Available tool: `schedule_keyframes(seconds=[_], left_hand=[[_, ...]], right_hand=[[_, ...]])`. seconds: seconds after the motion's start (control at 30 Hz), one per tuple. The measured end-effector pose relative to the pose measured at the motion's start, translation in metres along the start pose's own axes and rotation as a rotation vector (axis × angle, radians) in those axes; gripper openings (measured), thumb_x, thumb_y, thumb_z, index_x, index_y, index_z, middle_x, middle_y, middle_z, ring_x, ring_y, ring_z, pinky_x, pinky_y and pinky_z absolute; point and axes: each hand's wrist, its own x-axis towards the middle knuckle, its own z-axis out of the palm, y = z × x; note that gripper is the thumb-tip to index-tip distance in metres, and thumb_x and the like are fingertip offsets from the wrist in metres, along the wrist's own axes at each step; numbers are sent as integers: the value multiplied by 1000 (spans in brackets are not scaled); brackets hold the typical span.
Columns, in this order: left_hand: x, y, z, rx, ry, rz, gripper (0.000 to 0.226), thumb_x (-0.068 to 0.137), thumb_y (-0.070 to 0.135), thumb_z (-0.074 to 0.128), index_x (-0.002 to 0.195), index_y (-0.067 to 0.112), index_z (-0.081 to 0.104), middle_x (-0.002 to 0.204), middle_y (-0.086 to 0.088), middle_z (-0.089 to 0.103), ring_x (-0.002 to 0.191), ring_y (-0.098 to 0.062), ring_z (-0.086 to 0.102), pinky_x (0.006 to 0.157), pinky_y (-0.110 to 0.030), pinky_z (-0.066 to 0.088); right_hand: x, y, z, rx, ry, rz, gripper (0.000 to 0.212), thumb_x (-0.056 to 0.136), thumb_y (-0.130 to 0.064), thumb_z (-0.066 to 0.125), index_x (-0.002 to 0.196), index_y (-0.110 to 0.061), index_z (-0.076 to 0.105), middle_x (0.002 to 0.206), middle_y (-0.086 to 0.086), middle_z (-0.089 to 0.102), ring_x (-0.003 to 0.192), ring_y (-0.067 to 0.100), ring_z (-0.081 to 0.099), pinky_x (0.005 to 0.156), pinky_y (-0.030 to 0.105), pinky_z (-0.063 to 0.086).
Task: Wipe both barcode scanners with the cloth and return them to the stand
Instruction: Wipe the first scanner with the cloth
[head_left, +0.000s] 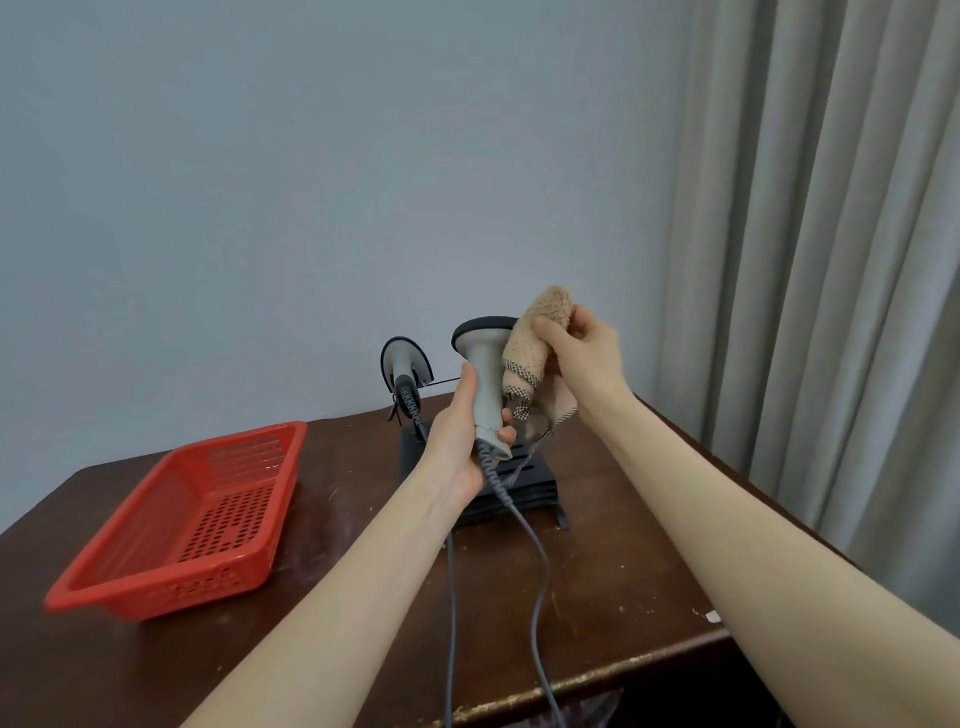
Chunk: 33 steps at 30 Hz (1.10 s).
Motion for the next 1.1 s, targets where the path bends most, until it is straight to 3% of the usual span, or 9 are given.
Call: schedule_keyframes(seconds=[0.2,0.37,0.47,0.53,0.6,0.73,0.83,0.93,1.1], left_hand=[[1,-5,4,98,46,51,37,94,44,50,93,8,60,75,-8,66,61,-18,62,53,-30,53],[8,-2,-10,163,110,106,40,96,44,46,91,10,65,90,-10,71,88,-26,67,94,-47,52],[9,-2,-12,183,100,128,39,96,44,48,89,9,63,86,-9,69,78,-23,67,80,-42,57],[6,-4,-10,165,82,135,38,95,45,50,89,9,62,77,-8,67,64,-20,65,55,-32,56],[4,-7,-10,169,75,137,39,95,45,49,93,8,62,77,-8,67,59,-20,64,49,-28,51],[5,-13,-7,194,88,141,46,95,49,45,105,8,63,85,-10,68,66,-23,65,66,-38,56],[4,-16,-5,208,102,140,48,97,50,38,100,11,65,92,-10,73,86,-30,70,86,-49,54],[5,-18,-7,118,155,106,50,97,51,37,103,10,66,95,-13,74,91,-31,70,90,-52,52],[5,-17,-7,105,151,134,44,97,47,43,92,9,66,91,-13,71,87,-28,69,83,-45,55]], right_hand=[[-18,7,15,-212,-271,-62,9,85,-18,66,79,-24,67,81,-2,69,83,16,66,79,37,54],[-29,-5,11,-341,-531,62,14,83,-11,60,69,-9,60,68,4,54,66,12,51,59,22,41],[-23,-4,10,-300,-399,64,20,85,-10,56,65,-9,56,65,0,53,63,9,49,55,17,39],[-10,0,9,-191,-142,14,14,84,-11,55,74,-3,60,69,6,59,69,13,53,62,29,45],[-2,1,11,-208,-69,-33,16,84,-14,58,84,2,61,77,16,65,72,16,55,66,39,48],[-11,5,15,-346,-222,-99,10,86,-17,64,84,-8,68,73,1,64,67,10,53,64,26,43],[-22,7,16,-419,-376,-122,11,84,-16,64,82,-11,73,73,7,69,65,9,55,61,24,43],[-26,6,14,-439,-452,-113,31,81,-8,61,52,-16,53,50,-2,47,52,8,39,50,20,31],[-26,1,9,-412,-557,-6,37,80,-5,57,50,-17,41,49,-8,37,45,2,34,46,15,29]])
